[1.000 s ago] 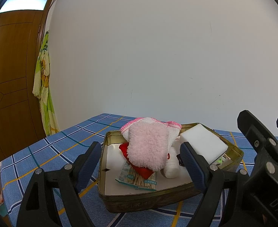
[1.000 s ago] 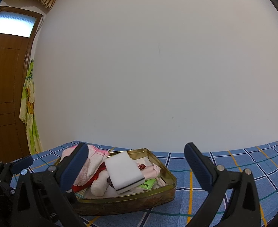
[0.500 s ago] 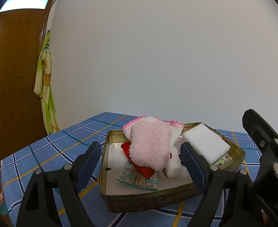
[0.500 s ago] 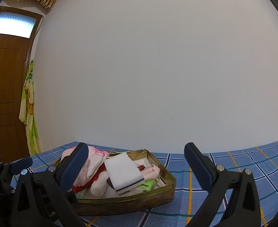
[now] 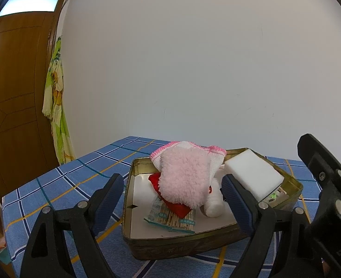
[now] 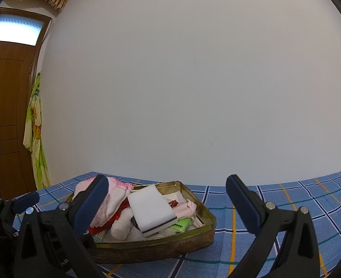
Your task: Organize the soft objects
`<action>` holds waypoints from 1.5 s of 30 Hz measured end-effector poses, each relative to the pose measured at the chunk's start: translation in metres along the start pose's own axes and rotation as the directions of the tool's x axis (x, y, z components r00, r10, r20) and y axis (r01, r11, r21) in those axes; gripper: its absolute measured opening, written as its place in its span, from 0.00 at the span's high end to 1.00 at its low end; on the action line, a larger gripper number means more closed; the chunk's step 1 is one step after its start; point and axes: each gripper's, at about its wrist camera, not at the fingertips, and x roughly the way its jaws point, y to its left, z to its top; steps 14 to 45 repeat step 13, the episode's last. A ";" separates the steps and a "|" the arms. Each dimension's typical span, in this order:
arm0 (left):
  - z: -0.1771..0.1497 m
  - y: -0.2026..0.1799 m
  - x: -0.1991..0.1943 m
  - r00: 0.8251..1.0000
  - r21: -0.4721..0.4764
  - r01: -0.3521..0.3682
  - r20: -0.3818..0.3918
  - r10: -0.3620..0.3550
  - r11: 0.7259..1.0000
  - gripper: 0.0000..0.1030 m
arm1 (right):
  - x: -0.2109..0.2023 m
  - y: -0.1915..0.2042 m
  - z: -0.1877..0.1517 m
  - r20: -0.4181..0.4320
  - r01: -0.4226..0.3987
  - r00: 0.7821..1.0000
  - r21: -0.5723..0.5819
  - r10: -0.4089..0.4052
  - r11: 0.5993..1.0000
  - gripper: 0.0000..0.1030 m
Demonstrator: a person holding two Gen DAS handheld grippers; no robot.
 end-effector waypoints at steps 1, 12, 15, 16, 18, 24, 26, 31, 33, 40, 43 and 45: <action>0.000 -0.001 0.000 1.000 0.003 0.007 0.003 -0.007 1.000 0.14 | 0.000 0.000 0.000 0.000 0.001 1.000 0.001 -0.001 1.000 0.00; 0.001 0.001 -0.001 1.000 -0.011 0.009 0.022 -0.009 1.000 0.02 | -0.003 -0.005 0.000 0.000 0.017 1.000 0.031 -0.017 0.999 0.00; 0.001 0.000 -0.001 1.000 -0.009 0.003 0.023 -0.003 1.000 0.02 | -0.004 -0.009 0.001 0.005 0.031 0.999 0.041 -0.031 0.999 0.00; 0.001 0.000 -0.001 1.000 -0.009 0.003 0.023 -0.003 1.000 0.02 | -0.004 -0.009 0.001 0.005 0.031 0.999 0.041 -0.031 0.999 0.00; 0.001 0.000 -0.001 1.000 -0.009 0.003 0.023 -0.003 1.000 0.02 | -0.004 -0.009 0.001 0.005 0.031 0.999 0.041 -0.031 0.999 0.00; 0.001 0.000 -0.001 1.000 -0.009 0.003 0.023 -0.003 1.000 0.02 | -0.004 -0.009 0.001 0.005 0.031 0.999 0.041 -0.031 0.999 0.00; 0.001 0.000 -0.001 1.000 -0.009 0.003 0.023 -0.003 1.000 0.02 | -0.004 -0.009 0.001 0.005 0.031 0.999 0.041 -0.031 0.999 0.00; 0.001 0.000 -0.001 1.000 -0.009 0.003 0.023 -0.003 1.000 0.02 | -0.004 -0.009 0.001 0.005 0.031 0.999 0.041 -0.031 0.999 0.00; 0.001 0.000 -0.001 1.000 -0.009 0.003 0.023 -0.003 1.000 0.02 | -0.004 -0.009 0.001 0.005 0.031 0.999 0.041 -0.031 0.999 0.00; 0.001 0.000 -0.001 1.000 -0.009 0.003 0.023 -0.003 1.000 0.02 | -0.004 -0.009 0.001 0.005 0.031 0.999 0.041 -0.031 0.999 0.00; 0.001 0.000 -0.001 1.000 -0.009 0.003 0.023 -0.003 1.000 0.02 | -0.004 -0.009 0.001 0.005 0.031 0.999 0.041 -0.031 0.999 0.00; 0.001 0.000 -0.001 1.000 -0.009 0.003 0.023 -0.003 1.000 0.02 | -0.004 -0.009 0.001 0.005 0.031 0.999 0.041 -0.031 0.999 0.00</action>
